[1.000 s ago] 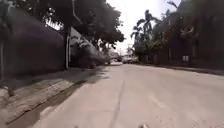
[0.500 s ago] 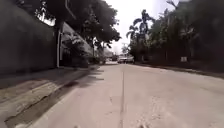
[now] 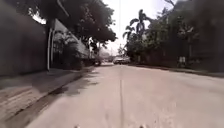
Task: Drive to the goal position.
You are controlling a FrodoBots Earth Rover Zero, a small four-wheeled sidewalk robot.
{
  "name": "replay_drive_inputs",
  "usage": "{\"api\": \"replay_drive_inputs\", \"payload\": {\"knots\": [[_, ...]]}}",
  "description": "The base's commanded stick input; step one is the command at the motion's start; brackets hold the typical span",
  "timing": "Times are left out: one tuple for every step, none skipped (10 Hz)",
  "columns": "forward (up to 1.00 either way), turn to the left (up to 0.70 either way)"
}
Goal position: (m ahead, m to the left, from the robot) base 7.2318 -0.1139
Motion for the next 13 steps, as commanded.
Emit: {"api": "replay_drive_inputs", "payload": {"knots": [[1.00,0.00],[1.00,0.00],[1.00,0.00],[1.00,0.00],[1.00,0.00],[1.00,0.00],[1.00,0.00],[1.00,0.00],[1.00,0.00],[1.00,0.00],[1.00,0.00],[1.00,0.00],[1.00,0.00]]}}
